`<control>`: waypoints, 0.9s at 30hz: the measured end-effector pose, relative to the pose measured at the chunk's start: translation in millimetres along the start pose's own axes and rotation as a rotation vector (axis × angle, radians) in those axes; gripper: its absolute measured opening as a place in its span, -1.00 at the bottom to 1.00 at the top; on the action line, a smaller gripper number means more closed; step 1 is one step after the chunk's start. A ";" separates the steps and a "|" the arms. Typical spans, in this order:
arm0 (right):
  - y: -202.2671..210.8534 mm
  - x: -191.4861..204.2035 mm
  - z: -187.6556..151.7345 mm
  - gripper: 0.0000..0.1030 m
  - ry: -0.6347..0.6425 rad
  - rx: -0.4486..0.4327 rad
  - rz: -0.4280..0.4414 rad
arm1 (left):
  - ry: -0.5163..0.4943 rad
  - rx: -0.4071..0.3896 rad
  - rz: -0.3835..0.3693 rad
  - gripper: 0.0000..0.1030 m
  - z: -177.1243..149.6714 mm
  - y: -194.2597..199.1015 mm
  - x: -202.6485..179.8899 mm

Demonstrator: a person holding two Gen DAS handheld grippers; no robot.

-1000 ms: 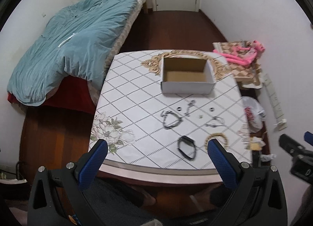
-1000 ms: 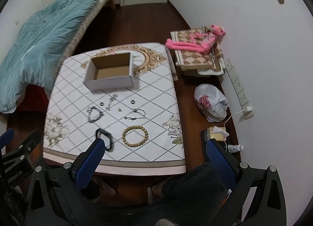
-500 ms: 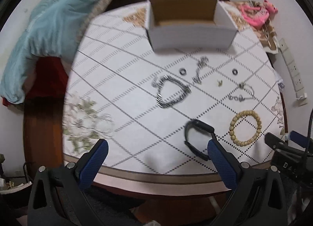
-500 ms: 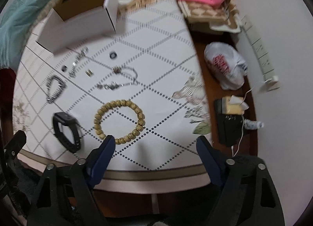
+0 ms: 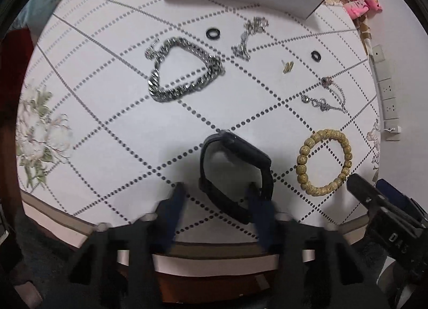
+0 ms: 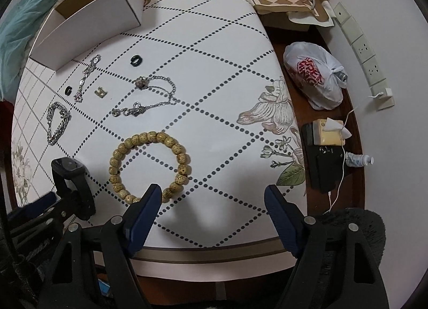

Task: Organize jewelry
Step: 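Grasp the black watch band with the left tool while the right tool grasps the wooden bead bracelet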

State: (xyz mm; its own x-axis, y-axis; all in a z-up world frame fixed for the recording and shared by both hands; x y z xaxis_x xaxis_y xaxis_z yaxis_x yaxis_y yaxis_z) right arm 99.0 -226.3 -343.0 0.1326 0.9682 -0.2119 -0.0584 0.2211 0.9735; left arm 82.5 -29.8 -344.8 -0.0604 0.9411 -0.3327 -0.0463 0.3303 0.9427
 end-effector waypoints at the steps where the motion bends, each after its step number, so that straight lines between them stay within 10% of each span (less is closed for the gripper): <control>1: 0.1 0.2 1.1 0.56 -0.003 0.000 0.005 | -0.019 -0.014 0.003 -0.59 1.2 -1.0 0.7; 9: -11.2 8.9 9.2 0.26 -0.004 -0.001 0.026 | -0.098 -0.067 0.076 -0.91 6.2 10.7 19.7; 16: -10.3 21.9 12.2 -0.81 0.010 -0.059 -0.001 | -0.143 -0.122 0.135 -0.92 8.0 31.9 42.4; 27: 32.8 27.1 18.5 -0.82 -0.003 -0.157 0.054 | -0.186 -0.214 0.132 -0.92 26.5 58.5 2.5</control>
State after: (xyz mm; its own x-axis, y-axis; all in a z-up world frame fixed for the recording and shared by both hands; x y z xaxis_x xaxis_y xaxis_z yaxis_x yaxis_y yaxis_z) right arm 119.0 -195.0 -315.3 0.1284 0.9789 -0.1587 -0.2194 0.1841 0.9581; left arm 106.0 -6.2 -289.8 0.1029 0.9785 -0.1789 -0.2605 0.2001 0.9445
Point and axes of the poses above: each gripper's, at about its wrist camera, not at the fingertips, and y roughly against the way its jaws point, x to its left, z to its top, the point moved 10 cm from there along -y, roughly the way its jaws point, and after that the axes turned 14 degrees about -z, right-handed, at the moved point
